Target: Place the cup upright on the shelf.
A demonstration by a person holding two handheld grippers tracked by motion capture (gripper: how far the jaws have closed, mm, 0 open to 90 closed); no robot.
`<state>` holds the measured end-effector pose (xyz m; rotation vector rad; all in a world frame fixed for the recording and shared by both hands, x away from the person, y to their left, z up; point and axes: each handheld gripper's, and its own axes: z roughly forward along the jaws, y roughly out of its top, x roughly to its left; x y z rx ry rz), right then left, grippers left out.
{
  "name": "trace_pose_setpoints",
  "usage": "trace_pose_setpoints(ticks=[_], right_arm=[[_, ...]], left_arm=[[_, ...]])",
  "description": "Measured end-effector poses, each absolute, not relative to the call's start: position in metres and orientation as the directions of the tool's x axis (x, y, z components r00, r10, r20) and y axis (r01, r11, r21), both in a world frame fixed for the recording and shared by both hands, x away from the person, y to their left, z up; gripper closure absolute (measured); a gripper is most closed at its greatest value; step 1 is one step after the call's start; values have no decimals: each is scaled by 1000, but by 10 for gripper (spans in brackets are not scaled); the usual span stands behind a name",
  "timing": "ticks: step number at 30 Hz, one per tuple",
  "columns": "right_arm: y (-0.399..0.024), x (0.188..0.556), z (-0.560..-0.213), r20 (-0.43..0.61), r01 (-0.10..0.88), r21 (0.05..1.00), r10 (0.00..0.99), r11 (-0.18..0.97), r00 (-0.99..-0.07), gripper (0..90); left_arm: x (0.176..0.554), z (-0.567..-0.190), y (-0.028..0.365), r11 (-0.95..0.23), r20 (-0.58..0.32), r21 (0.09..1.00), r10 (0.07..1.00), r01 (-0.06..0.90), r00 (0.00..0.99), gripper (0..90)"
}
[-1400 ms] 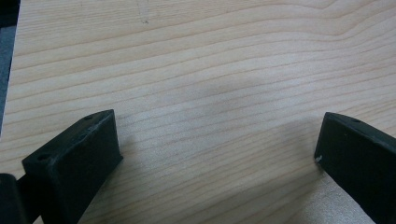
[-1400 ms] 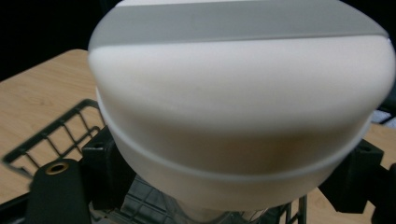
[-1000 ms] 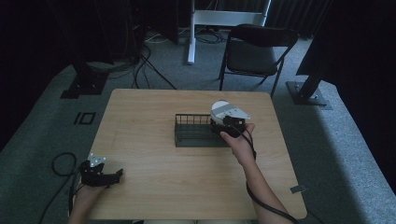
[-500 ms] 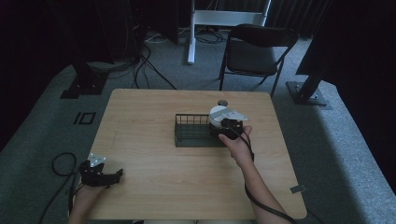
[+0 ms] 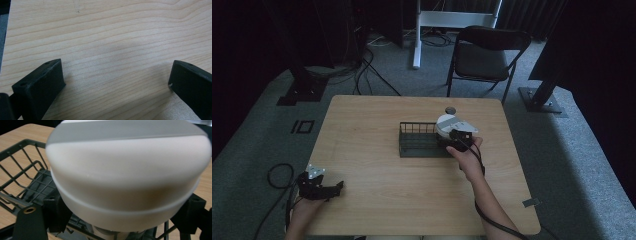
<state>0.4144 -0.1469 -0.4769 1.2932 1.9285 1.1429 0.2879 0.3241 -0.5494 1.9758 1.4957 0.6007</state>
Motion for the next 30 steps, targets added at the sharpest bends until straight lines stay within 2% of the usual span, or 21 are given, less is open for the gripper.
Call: trace_pose_setpoints(ticks=[5,30], right_arm=[[-148,412,-476,22,433,884,911,174,-412,127],[-163,390,-468,37,404,902,905,152,-425,122]], left_arm=[[288,-549,324,-200,7,685,963,700,269,2],[288,-549,324,-201,7,685,963,700,269,2]])
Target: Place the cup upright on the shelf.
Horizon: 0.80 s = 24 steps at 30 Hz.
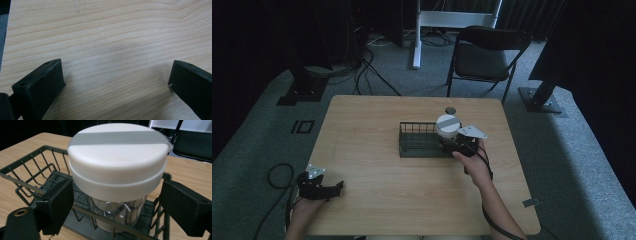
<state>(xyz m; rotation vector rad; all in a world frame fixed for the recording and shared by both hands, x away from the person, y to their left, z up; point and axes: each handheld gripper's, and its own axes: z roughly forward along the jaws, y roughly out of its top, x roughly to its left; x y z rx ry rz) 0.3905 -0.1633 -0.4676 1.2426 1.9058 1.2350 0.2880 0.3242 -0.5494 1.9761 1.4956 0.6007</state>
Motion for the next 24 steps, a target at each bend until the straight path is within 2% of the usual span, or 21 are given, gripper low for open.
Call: trace_pose_setpoints(ticks=[24], right_arm=[[-200,359,-473,36,389,911,915,136,-403,122]], left_arm=[[288,-549,324,-200,7,685,963,700,269,2]])
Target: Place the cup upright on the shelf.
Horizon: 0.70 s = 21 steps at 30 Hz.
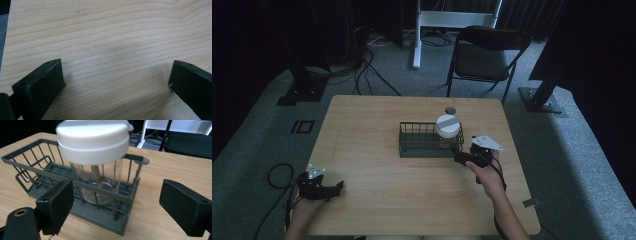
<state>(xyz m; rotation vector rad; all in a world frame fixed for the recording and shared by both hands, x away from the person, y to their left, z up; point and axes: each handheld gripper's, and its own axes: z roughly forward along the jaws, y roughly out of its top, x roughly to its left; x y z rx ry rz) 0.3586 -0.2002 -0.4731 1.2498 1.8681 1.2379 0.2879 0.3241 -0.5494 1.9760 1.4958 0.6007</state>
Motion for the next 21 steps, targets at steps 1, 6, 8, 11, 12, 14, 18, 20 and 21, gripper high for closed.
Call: trace_pose_setpoints(ticks=[1,6,8,11,12,14,18,20,21], right_arm=[[-202,358,-474,36,392,910,916,135,-399,122],[-212,354,-482,40,401,907,922,128,-386,122],[-214,354,-484,42,403,906,923,126,-384,122],[-221,352,-492,47,416,901,927,121,-371,122],[-223,351,-494,49,418,901,929,117,-366,122],[-227,350,-497,50,423,899,931,116,-362,122],[-234,348,-504,43,438,890,935,124,-352,122],[-238,347,-508,48,447,887,939,117,-339,122],[-240,347,-510,46,453,884,941,118,-334,122]], left_arm=[[288,-549,324,-200,7,685,963,700,269,2],[288,-549,324,-200,7,685,963,700,269,2],[288,-549,324,-200,7,685,963,701,269,2],[288,-549,324,-200,7,685,963,700,269,2],[288,-549,324,-200,7,685,963,700,269,2],[288,-549,324,-201,7,685,963,700,269,2],[288,-549,324,-200,7,685,963,700,269,2],[288,-549,324,-200,7,685,963,700,269,2],[288,-549,324,-200,7,685,963,700,269,2]])
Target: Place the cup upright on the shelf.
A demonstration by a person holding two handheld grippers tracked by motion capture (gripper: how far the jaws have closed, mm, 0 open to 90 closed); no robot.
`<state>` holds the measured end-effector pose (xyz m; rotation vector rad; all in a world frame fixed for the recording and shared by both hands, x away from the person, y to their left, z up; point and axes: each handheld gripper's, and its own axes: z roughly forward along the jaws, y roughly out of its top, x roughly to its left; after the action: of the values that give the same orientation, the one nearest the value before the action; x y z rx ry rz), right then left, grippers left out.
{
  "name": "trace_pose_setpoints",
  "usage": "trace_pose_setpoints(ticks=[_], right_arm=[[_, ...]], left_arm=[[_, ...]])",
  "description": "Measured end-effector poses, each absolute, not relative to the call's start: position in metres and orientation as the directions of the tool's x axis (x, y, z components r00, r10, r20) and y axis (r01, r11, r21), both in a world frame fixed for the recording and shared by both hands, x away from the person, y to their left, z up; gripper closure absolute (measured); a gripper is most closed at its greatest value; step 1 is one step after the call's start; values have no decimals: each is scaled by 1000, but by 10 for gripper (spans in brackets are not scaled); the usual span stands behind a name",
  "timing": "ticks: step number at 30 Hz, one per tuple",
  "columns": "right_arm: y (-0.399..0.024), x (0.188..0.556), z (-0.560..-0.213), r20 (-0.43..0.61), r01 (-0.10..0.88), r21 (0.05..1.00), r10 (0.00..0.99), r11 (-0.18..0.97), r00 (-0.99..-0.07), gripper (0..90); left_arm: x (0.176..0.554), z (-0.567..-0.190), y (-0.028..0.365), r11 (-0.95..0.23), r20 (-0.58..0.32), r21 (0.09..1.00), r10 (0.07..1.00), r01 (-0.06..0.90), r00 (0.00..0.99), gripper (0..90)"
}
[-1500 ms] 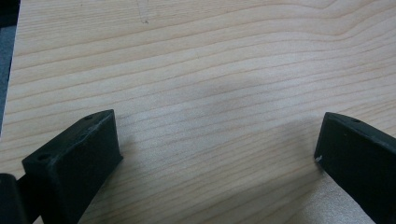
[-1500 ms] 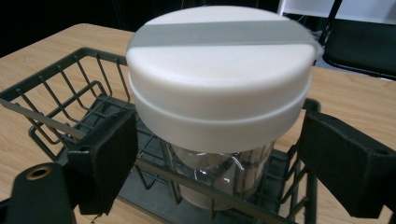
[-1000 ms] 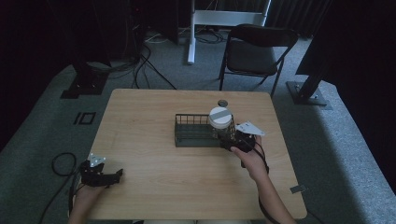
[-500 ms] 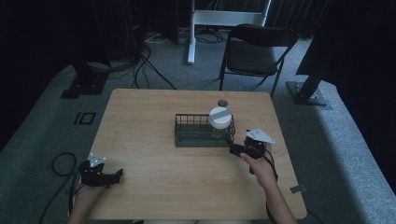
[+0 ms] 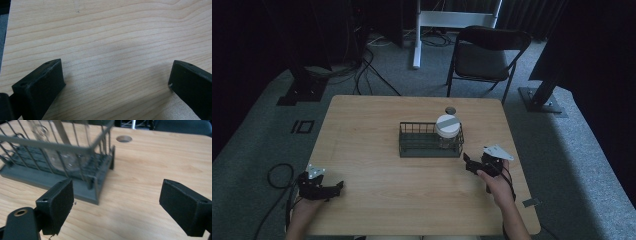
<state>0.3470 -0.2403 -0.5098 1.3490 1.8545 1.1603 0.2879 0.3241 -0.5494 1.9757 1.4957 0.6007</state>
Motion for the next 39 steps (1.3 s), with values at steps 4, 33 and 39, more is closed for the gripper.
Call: trace_pose_setpoints(ticks=[4,33,39], right_arm=[[-248,346,-516,50,475,873,949,110,-312,122],[-301,334,-547,29,649,747,969,143,-247,123],[-301,331,-552,11,663,725,958,190,-286,124]], left_arm=[[288,-549,324,-200,7,685,963,700,269,2],[288,-549,324,-200,7,685,963,700,269,2],[288,-549,324,-200,7,685,963,700,269,2]])
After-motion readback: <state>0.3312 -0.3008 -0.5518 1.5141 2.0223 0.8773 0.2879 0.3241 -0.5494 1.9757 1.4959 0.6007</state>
